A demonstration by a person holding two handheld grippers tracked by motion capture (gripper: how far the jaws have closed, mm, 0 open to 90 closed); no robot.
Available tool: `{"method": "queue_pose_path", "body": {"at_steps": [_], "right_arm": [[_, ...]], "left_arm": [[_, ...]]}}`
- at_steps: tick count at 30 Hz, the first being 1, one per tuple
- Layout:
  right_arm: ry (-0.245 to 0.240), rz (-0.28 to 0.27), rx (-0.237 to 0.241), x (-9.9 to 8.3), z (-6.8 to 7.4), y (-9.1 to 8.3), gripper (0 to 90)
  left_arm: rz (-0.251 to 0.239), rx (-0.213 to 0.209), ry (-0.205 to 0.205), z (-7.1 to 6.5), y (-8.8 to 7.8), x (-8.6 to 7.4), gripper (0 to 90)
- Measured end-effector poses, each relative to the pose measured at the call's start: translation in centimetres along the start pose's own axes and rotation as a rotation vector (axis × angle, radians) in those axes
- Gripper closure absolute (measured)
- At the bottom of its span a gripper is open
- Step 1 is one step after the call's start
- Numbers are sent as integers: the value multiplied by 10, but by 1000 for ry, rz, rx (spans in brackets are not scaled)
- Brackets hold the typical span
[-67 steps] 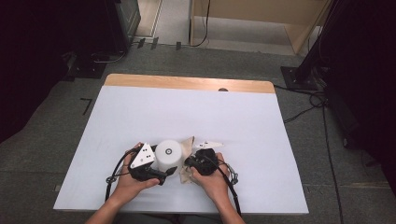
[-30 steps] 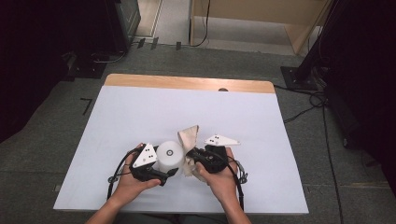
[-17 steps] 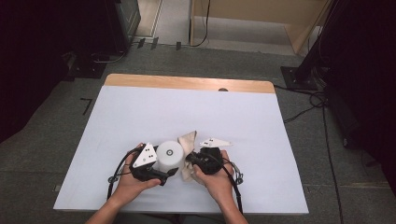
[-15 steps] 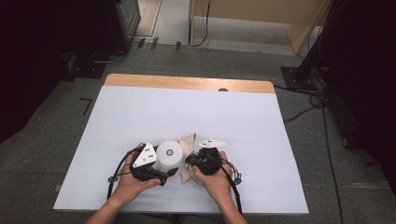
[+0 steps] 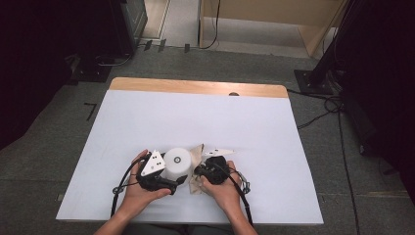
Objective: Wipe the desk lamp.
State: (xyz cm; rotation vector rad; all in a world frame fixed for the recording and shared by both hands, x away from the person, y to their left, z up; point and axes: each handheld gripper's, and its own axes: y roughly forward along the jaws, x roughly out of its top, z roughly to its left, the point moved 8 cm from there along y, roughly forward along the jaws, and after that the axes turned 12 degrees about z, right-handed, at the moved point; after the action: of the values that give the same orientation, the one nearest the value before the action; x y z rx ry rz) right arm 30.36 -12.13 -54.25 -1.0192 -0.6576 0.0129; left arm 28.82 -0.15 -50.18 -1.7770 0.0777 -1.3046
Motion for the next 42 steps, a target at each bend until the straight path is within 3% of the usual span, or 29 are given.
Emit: {"method": "queue_pose_path", "body": {"at_steps": [2, 5, 8, 15, 21, 24, 28, 32, 35, 38, 42], "right_arm": [[1, 1, 2, 0, 0, 0, 825], [1, 0, 0, 0, 0, 0, 824], [-2, -1, -7, 0, 0, 0, 824], [-2, -3, -9, 0, 1, 0, 823], [-12, -29, 22, 4, 6, -8, 822], [-31, -68, 41, 10, 15, -22, 822], [-66, -137, 57, 21, 29, -47, 822], [-98, -213, 68, 31, 42, -73, 822], [-119, -246, 69, 34, 48, -84, 822], [-136, -234, 49, 33, 47, -76, 822], [-92, -182, 50, 26, 33, -58, 823]], "left_arm": [[11, 54, -60, -2, 2, -2, 48], [8, 132, -108, -9, 2, -1, 44], [-14, 160, -139, -10, -2, 1, 56], [-9, 132, -107, -6, -2, 1, 82], [-27, 38, -24, 8, -3, 1, 84], [-25, -24, 29, 14, -4, 0, 85], [-30, -73, 89, 18, -5, -1, 85], [-34, -112, 118, 17, -6, -2, 85], [-34, -117, 129, 15, -6, -2, 85], [-30, -120, 128, 16, -6, -2, 85], [-31, -118, 129, 16, -5, -2, 85]]}}
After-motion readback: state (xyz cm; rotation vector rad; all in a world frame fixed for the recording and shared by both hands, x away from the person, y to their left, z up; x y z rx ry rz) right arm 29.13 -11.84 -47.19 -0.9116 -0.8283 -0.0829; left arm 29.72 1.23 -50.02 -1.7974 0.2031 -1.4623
